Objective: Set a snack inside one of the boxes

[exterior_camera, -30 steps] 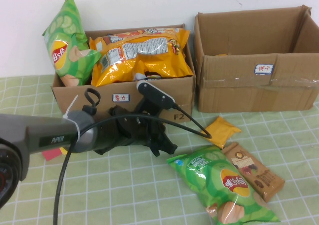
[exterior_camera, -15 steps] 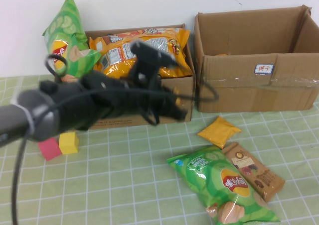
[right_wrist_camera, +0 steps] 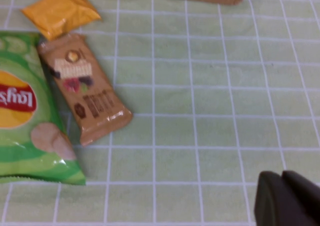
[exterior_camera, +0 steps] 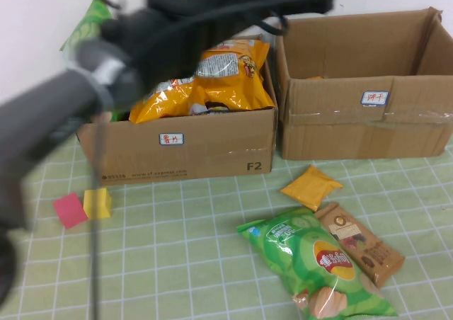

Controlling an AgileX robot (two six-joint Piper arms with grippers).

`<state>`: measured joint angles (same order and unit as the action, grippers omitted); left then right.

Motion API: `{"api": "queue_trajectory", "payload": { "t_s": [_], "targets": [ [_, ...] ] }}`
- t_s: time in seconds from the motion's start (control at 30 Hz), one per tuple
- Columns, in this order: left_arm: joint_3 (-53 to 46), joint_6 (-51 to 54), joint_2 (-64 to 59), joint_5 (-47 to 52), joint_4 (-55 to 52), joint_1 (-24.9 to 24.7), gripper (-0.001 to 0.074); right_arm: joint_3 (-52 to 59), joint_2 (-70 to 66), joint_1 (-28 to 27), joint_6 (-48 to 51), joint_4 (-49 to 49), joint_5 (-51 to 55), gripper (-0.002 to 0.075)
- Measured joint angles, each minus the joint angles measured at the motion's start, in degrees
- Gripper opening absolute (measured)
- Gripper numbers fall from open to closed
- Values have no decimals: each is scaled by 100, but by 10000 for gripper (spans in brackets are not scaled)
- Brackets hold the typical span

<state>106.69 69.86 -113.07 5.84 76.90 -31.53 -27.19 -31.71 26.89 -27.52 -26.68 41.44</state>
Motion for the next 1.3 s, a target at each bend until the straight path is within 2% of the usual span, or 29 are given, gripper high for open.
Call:
{"api": "queue_trajectory", "payload": {
  "t_s": [0.07, 0.2, 0.27, 0.33, 0.43, 0.5, 0.57, 0.6, 0.67, 0.7, 0.83, 0.97, 1.17, 1.3],
  "targets": [
    [490, 133, -482, 0, 14, -75, 113, 0, 0, 0, 0, 0, -37, 0],
    [1226, 250, -1336, 93, 14, -158, 422, 0, 0, 0, 0, 0, -52, 0],
    [1394, 260, -1572, 216, 1, -158, 552, 0, 0, 0, -9, 0, -66, 0],
    [1449, 277, -1610, 313, -56, -158, 599, 0, 0, 0, -21, 0, -80, 0],
    [1486, 270, -1456, 498, -598, -158, 551, 0, 0, 0, -21, -11, -80, 0],
    [1510, 142, -1221, 748, -1340, -158, 433, 0, 0, 0, -21, -11, -80, 0],
    [1525, -292, -935, 1206, -2554, -158, 286, 0, 0, 0, -21, -21, -80, 0],
    [1552, -669, -785, 1619, -3281, -158, 180, 0, 0, 0, -21, -21, -80, 0],
    [1561, -1723, -497, 2449, -4868, -167, 76, 0, 0, 0, -21, -21, -80, 0],
    [1561, -2381, -401, 2813, -5657, -167, 54, 0, 0, 0, -21, -21, -80, 0],
    [1561, -4767, -84, 4738, -8188, -173, 11, 0, 0, 0, -21, 81, -161, 0],
    [1505, -5944, 149, 5931, -9732, -150, 3, 0, 0, 0, 311, 458, -354, 0],
    [509, -6904, 1199, 5650, -10287, -187, 0, 22, 0, 0, 1607, 1621, -354, 0],
    [-1148, -7562, 2552, 4844, -10412, -251, 0, 181, 0, 0, 2881, 2778, -468, 0]
  ]
}}
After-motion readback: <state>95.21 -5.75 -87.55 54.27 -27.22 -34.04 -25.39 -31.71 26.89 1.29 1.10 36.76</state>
